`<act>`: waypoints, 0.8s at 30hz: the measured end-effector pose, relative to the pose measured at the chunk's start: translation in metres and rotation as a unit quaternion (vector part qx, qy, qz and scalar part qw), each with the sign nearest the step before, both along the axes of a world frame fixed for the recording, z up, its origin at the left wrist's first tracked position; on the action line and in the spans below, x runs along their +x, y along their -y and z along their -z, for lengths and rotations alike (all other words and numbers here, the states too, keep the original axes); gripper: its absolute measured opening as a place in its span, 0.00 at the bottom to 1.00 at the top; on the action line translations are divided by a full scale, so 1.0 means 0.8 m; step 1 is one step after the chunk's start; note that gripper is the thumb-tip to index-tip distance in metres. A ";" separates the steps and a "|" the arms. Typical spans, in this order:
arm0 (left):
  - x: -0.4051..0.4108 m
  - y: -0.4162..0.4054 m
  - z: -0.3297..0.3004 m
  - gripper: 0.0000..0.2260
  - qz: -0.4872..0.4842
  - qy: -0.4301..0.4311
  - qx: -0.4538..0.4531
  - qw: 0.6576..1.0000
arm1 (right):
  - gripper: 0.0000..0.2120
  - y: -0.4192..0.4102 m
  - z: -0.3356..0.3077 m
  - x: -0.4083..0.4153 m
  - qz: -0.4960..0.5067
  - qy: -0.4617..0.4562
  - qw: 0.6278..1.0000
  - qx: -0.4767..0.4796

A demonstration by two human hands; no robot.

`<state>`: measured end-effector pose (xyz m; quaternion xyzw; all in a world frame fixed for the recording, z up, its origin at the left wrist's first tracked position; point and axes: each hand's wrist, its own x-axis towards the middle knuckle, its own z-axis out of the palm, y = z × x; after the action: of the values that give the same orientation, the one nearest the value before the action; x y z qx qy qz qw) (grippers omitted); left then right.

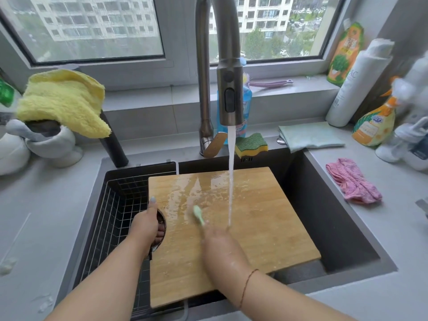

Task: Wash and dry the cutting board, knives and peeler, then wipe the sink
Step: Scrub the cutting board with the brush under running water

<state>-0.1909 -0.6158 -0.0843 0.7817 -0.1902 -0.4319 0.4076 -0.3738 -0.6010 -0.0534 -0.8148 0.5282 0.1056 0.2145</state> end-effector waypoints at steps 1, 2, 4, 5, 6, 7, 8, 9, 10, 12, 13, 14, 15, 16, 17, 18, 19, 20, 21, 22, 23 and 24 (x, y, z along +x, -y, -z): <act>0.000 0.000 0.001 0.26 -0.003 -0.003 0.002 1.000 | 0.28 -0.003 0.000 0.008 -0.026 0.002 1.000 -0.004; 0.000 0.001 0.003 0.27 -0.004 -0.004 0.005 1.000 | 0.29 -0.003 -0.002 0.013 -0.028 0.006 1.000 -0.003; 0.001 0.002 0.006 0.28 -0.005 -0.003 0.010 1.000 | 0.27 0.009 0.008 0.005 0.007 0.037 0.999 0.017; 0.002 0.001 0.008 0.28 -0.005 0.000 0.011 1.000 | 0.23 0.018 0.012 -0.008 0.053 0.067 0.995 0.045; 0.003 0.001 0.009 0.28 -0.004 0.003 0.012 1.000 | 0.19 0.026 0.013 -0.025 0.092 0.100 0.989 0.061; 0.003 0.001 0.010 0.29 -0.003 0.002 0.013 1.000 | 0.16 0.035 0.014 -0.044 0.133 0.122 0.982 0.060; 0.004 0.000 0.011 0.30 -0.003 0.002 0.015 1.000 | 0.14 0.048 0.015 -0.064 0.136 0.111 0.984 0.033; 0.006 0.000 0.012 0.31 -0.002 0.003 0.016 1.000 | 0.13 0.066 0.015 -0.085 0.139 0.082 0.987 -0.009; 0.006 0.000 0.012 0.32 -0.001 0.003 0.018 1.000 | 0.15 0.085 0.014 -0.108 0.171 0.059 0.983 -0.041; 0.008 0.001 0.012 0.32 0.001 -0.001 0.017 1.000 | 0.19 0.116 0.010 -0.147 0.223 0.003 0.973 -0.065; 0.008 0.001 0.011 0.32 0.002 -0.005 0.012 1.000 | 0.21 0.126 0.015 -0.162 0.227 -0.028 0.971 -0.068; 0.008 0.001 0.011 0.32 0.002 -0.010 0.007 1.000 | 0.22 0.128 0.013 -0.167 0.230 -0.059 0.969 -0.067; 0.008 0.001 0.011 0.31 0.002 -0.014 0.004 1.000 | 0.22 0.124 0.014 -0.168 0.230 -0.073 0.968 -0.064; 0.008 0.002 0.011 0.31 0.002 -0.014 0.005 1.000 | 0.21 0.112 0.013 -0.160 0.229 -0.075 0.969 -0.051; 0.008 0.001 0.010 0.31 0.002 -0.014 0.006 1.000 | 0.20 0.096 0.011 -0.149 0.227 -0.061 0.971 -0.032; 0.008 0.001 0.010 0.31 0.001 -0.015 0.007 1.000 | 0.20 0.078 0.007 -0.133 0.221 -0.048 0.974 -0.009; 0.007 0.001 0.009 0.31 0.001 -0.014 0.008 1.000 | 0.20 0.061 0.005 -0.115 0.213 -0.026 0.977 0.008; 0.007 0.001 0.008 0.30 0.002 -0.012 0.009 1.000 | 0.20 0.044 0.001 -0.095 0.194 -0.012 0.981 0.015; 0.007 0.001 0.006 0.30 0.002 -0.009 0.008 1.000 | 0.20 0.030 -0.001 -0.072 0.159 0.004 0.987 0.010; 0.006 0.001 0.005 0.29 0.002 -0.007 0.006 1.000 | 0.22 0.021 -0.002 -0.050 0.124 0.015 0.992 0.011; 0.005 0.001 0.004 0.29 0.002 -0.007 0.006 1.000 | 0.23 0.012 -0.003 -0.029 0.102 0.024 0.994 0.018; 0.003 0.001 0.003 0.29 0.001 -0.008 0.005 1.000 | 0.24 0.006 -0.004 -0.010 0.079 0.038 0.996 0.032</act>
<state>-0.1882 -0.6165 -0.0865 0.7801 -0.1861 -0.4393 0.4047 -0.3819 -0.6056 -0.0499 -0.7666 0.5789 0.0743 0.2676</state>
